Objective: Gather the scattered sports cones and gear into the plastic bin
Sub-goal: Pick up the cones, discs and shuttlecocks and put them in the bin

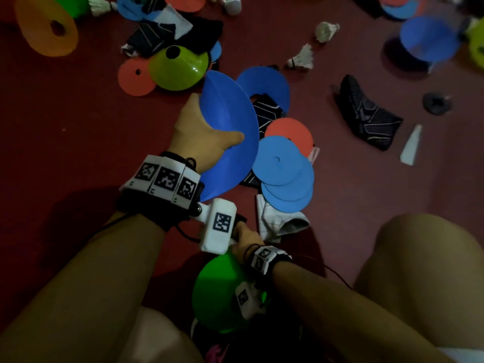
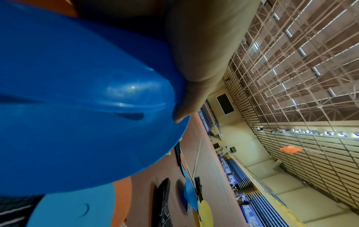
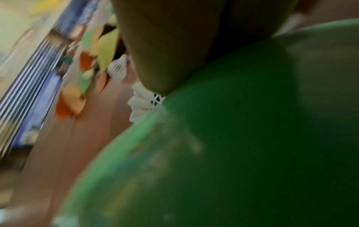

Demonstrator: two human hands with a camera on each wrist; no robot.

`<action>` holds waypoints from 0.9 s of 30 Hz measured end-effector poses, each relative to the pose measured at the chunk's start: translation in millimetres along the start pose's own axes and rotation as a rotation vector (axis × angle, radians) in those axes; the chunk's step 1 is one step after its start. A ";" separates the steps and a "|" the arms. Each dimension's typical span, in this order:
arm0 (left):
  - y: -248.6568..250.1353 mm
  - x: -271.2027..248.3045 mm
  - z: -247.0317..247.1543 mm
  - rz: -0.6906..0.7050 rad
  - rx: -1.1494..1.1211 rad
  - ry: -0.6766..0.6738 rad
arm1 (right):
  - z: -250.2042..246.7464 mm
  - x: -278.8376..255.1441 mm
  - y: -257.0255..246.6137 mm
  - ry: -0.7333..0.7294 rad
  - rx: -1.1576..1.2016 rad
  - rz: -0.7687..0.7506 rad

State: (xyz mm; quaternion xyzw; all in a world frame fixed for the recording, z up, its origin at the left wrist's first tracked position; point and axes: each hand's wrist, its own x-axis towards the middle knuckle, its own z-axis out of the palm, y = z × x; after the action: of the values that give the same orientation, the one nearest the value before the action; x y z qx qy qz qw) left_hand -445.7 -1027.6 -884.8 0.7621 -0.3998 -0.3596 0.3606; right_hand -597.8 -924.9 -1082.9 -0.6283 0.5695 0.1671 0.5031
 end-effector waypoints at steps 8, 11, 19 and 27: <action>42.6 4.0 -8.8 0.024 -0.037 0.087 | -107.5 -49.7 -20.8 0.347 0.268 -0.156; 73.2 -12.3 -46.9 -0.111 -0.132 0.191 | -181.4 -87.0 -62.2 0.423 0.333 -0.199; 236.7 -147.5 -224.4 -0.283 -0.232 0.427 | -312.7 -316.4 -228.0 0.361 0.191 -0.301; 355.0 -363.8 -395.6 -0.516 -0.331 0.690 | -314.0 -564.3 -415.7 0.018 -0.053 -0.531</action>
State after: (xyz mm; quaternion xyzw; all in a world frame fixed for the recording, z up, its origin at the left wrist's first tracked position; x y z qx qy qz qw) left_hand -392.5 -757.0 -302.7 0.8439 0.0093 -0.2219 0.4883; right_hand -511.2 -938.6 -319.9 -0.7700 0.3847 0.0384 0.5077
